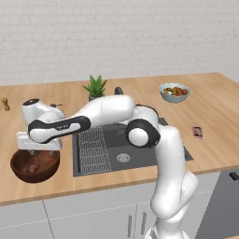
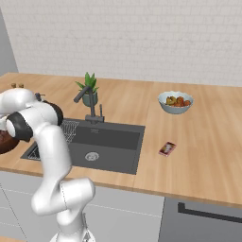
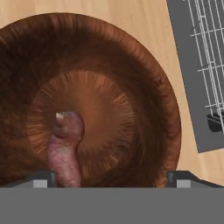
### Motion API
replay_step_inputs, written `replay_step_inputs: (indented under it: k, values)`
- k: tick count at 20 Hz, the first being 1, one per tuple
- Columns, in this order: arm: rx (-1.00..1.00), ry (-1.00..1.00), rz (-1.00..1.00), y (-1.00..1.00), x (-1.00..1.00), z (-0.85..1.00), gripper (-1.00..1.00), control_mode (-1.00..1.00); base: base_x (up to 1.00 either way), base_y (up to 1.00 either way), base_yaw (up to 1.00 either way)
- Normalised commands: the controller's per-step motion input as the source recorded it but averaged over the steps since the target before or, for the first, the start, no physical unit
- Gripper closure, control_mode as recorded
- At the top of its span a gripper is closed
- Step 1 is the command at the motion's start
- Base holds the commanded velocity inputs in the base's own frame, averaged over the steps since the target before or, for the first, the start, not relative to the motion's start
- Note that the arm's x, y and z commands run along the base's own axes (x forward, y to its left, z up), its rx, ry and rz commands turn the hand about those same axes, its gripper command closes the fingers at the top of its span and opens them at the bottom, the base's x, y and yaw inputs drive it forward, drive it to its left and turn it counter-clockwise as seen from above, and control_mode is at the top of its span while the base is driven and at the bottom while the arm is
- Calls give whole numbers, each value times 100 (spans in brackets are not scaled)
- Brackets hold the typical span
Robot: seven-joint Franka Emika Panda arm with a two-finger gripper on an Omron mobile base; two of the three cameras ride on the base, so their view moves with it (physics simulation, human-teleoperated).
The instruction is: Pick the potato from the sink and place it in the bowl. Then pick the bowl and place it in the microwave. Then close the microwave door and press the start button.
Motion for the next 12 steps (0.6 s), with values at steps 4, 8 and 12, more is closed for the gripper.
replay_step_inputs:
  k: [4,8,12]
  values:
    - [10,-12,8,-68,-12,3,-100,-100,0,0,0]
    - [12,-7,5,-68,-9,13,-100,-100,0,0,0]
    - [6,0,0,-40,0,23,-100,-100,0,0,0]
